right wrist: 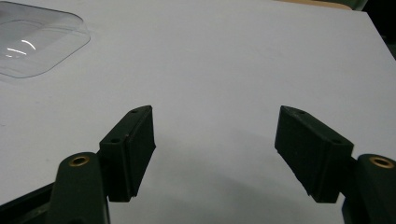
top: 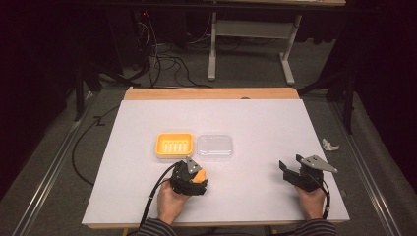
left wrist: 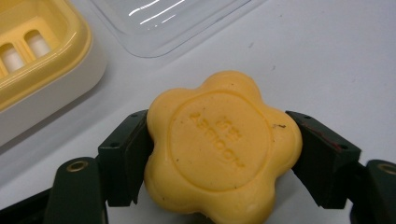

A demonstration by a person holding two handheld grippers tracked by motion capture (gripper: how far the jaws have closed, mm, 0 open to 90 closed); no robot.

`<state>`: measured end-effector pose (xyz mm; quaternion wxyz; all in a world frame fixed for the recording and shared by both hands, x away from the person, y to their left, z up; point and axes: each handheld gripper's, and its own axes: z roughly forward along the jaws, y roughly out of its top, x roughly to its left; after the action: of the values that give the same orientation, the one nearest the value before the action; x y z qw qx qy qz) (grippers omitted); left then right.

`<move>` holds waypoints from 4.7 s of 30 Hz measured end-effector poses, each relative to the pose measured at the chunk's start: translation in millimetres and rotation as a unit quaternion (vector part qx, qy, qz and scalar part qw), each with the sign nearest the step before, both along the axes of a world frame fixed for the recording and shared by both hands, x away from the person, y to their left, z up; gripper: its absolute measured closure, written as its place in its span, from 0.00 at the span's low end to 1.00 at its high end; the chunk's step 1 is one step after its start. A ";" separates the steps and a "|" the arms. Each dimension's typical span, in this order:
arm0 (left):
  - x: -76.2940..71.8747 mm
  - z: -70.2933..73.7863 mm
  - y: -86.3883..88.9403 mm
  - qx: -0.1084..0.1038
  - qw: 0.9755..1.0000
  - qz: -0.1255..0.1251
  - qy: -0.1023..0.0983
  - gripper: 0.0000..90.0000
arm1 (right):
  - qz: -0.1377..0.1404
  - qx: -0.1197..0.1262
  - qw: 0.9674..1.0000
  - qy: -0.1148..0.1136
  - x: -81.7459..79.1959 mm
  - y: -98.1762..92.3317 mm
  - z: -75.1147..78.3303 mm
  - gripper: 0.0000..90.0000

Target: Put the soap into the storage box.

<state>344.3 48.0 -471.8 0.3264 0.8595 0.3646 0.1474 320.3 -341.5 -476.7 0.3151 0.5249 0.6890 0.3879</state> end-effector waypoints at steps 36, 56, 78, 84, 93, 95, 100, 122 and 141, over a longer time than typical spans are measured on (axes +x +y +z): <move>7.6 33.8 29.7 -0.064 0.998 0.022 -0.004 0.30 | 0.001 0.000 1.000 0.000 -0.6 0.7 0.0 0.32; 17.1 54.7 49.2 -0.075 0.996 0.043 -0.024 0.30 | 0.001 -0.005 1.000 0.002 0.4 0.8 -0.1 0.32; 34.7 65.4 64.3 -0.077 0.994 0.069 -0.033 0.30 | -0.001 -0.002 1.000 0.001 0.1 0.6 0.0 0.31; 40.1 69.6 68.4 -0.075 0.993 0.078 -0.039 0.31 | 0.000 -0.003 1.000 0.002 0.3 0.6 0.0 0.32; 48.3 71.7 72.4 -0.071 0.993 0.086 -0.039 0.31 | -0.001 -0.001 1.000 0.000 0.0 0.5 -0.1 0.31; 50.5 71.7 73.2 -0.073 0.992 0.090 -0.040 0.31 | 0.000 -0.002 1.000 0.001 0.0 0.6 0.0 0.31; 54.5 69.2 71.9 -0.097 0.989 0.107 -0.027 0.31 | -0.001 -0.002 1.000 0.000 0.0 0.6 0.0 0.31; 84.1 65.0 77.7 -0.070 0.989 0.126 -0.028 0.31 | -0.001 -0.002 1.000 0.001 0.0 0.6 0.0 0.31; 97.0 46.9 69.5 -0.044 0.990 0.134 -0.014 0.31 | -0.001 -0.003 1.000 0.002 0.1 0.8 -0.1 0.31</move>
<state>441.3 117.5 -424.9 0.3467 0.7857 0.4776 0.1854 320.4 -340.8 -476.7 0.3159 0.5254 0.6901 0.3846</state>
